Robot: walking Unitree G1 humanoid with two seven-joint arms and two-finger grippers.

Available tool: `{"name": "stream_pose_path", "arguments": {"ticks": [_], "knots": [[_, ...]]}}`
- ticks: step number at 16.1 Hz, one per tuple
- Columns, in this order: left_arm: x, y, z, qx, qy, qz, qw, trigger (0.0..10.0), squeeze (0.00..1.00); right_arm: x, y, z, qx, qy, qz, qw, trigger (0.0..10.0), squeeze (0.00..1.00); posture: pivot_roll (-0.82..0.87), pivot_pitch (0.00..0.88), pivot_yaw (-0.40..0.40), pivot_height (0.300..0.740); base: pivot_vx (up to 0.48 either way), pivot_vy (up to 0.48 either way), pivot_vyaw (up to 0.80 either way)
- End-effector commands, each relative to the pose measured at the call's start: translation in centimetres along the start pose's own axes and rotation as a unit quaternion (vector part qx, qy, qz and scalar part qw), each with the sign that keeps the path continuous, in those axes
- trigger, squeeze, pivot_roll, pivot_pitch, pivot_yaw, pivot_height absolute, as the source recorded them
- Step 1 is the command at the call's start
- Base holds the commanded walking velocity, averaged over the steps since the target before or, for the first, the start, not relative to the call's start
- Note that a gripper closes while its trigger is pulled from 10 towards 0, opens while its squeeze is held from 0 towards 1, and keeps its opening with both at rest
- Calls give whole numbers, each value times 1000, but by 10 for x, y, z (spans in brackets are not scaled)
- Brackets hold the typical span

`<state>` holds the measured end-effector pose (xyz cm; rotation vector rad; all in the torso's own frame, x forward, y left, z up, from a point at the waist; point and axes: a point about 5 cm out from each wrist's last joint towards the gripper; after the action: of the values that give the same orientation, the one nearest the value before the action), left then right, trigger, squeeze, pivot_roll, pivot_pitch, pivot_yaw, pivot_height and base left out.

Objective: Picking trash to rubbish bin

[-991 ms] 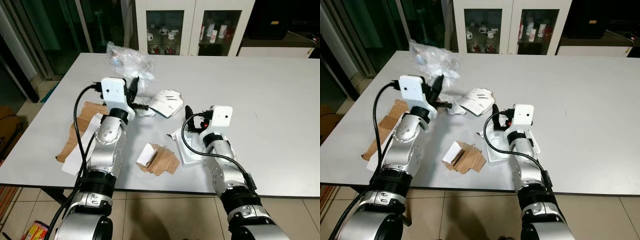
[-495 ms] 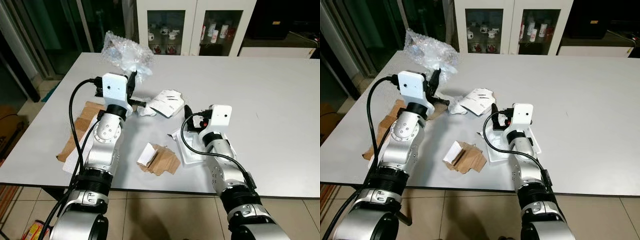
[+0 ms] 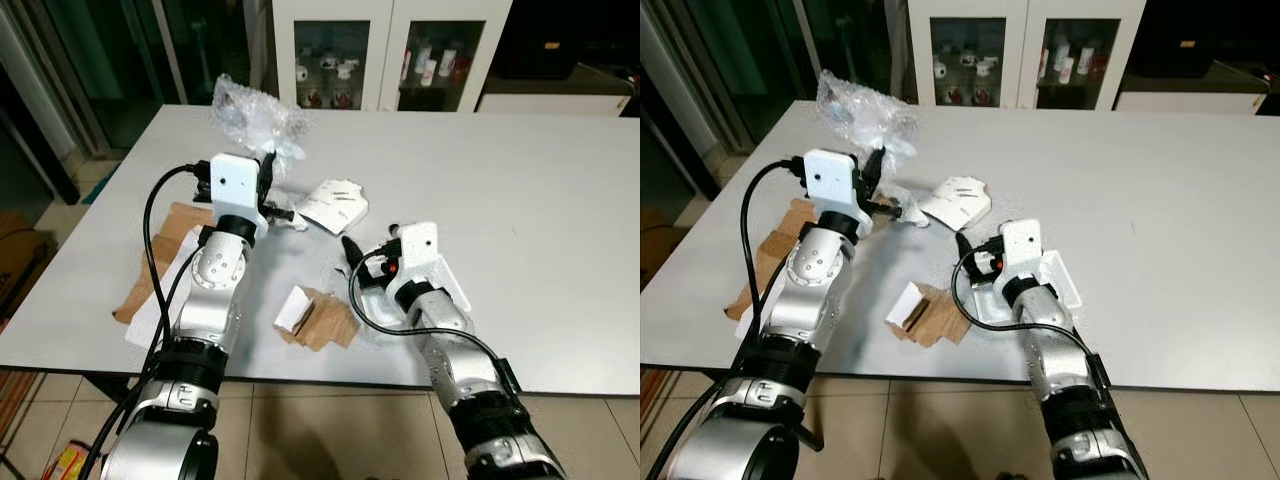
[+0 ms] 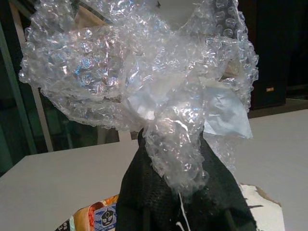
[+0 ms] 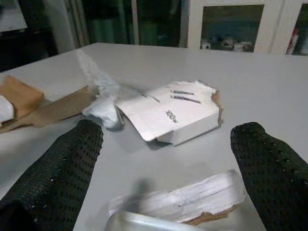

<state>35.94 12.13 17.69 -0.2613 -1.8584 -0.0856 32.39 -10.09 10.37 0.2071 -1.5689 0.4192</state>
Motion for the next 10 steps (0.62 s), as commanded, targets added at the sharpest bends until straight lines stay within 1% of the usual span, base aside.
{"name": "stream_pose_path", "arguments": {"ticks": [1,3,5,7,9,10], "knots": [[0,-3,-1,-4,0,-5,1000,10000,0,5,1,1,11,-5,-2,1000,10000,1000,13,0,14,740,0,0,0],[-1,-3,0,-4,0,-3,1000,10000,0,8,0,4,22,5,13,1000,10000,1000,16,0,10,740,0,0,0],[-2,-2,0,-3,1,-3,1000,10000,0,10,-1,5,20,8,15,1000,10000,1000,17,0,7,740,0,0,0],[-4,-1,1,-3,7,-2,1000,10000,0,10,0,7,23,24,17,999,10000,1000,14,0,5,740,0,0,0],[-8,-4,2,-22,22,-1,1000,10000,0,7,-1,11,26,33,20,999,10000,1000,13,0,5,740,0,0,0],[-9,-3,3,-27,25,-4,999,10000,0,6,-3,13,26,38,21,999,10000,1000,14,0,6,740,0,0,0]]}}
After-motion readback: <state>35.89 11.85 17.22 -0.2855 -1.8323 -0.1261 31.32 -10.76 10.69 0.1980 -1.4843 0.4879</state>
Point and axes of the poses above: a point about 5 cm out from each wrist's last joint towards the gripper, its own z axis pointing back from the gripper into the wrist, its own x axis along the axis of the wrist's last joint, y = z × x, and after that the axes turned 11 degrees about z, right-handed
